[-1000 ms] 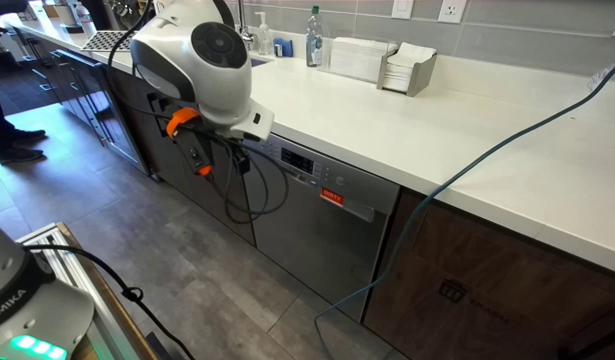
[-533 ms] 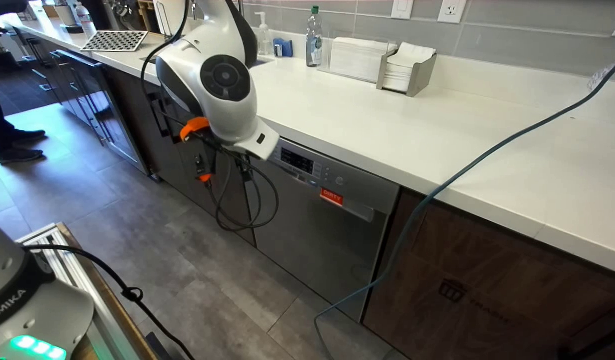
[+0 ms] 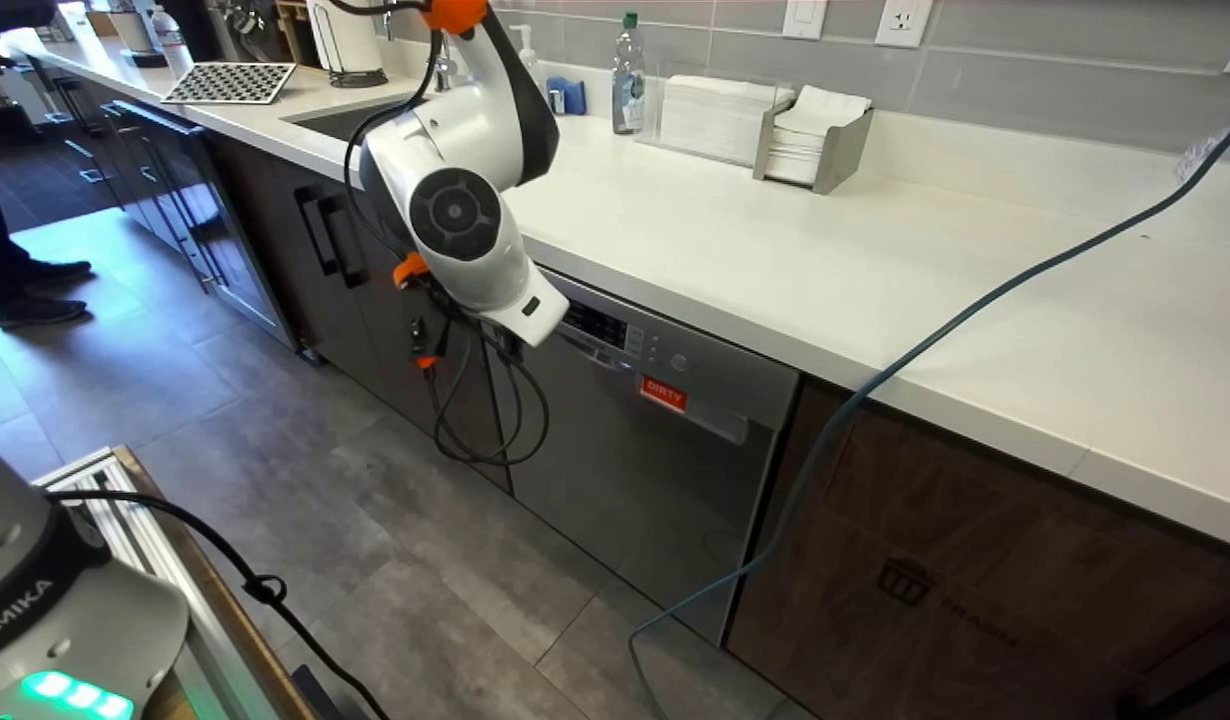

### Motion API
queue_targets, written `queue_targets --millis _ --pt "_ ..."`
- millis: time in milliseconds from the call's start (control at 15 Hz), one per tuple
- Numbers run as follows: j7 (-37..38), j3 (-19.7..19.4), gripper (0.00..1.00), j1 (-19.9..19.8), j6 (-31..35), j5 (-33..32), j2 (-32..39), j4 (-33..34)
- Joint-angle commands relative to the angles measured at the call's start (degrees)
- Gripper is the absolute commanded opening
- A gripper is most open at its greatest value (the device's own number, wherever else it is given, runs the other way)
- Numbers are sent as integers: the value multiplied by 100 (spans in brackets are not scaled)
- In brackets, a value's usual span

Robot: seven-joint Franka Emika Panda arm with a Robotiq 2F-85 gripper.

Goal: Press a button on the dishwasher.

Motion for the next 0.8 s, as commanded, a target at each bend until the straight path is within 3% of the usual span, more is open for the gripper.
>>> queue_targets --millis 0,533,733 --pt "-474 215 59 -323 -144 695 294 257" --pt "-721 264 4 -456 -657 1567 598 372" --pt "-727 264 0 -461 -823 1733 701 391"
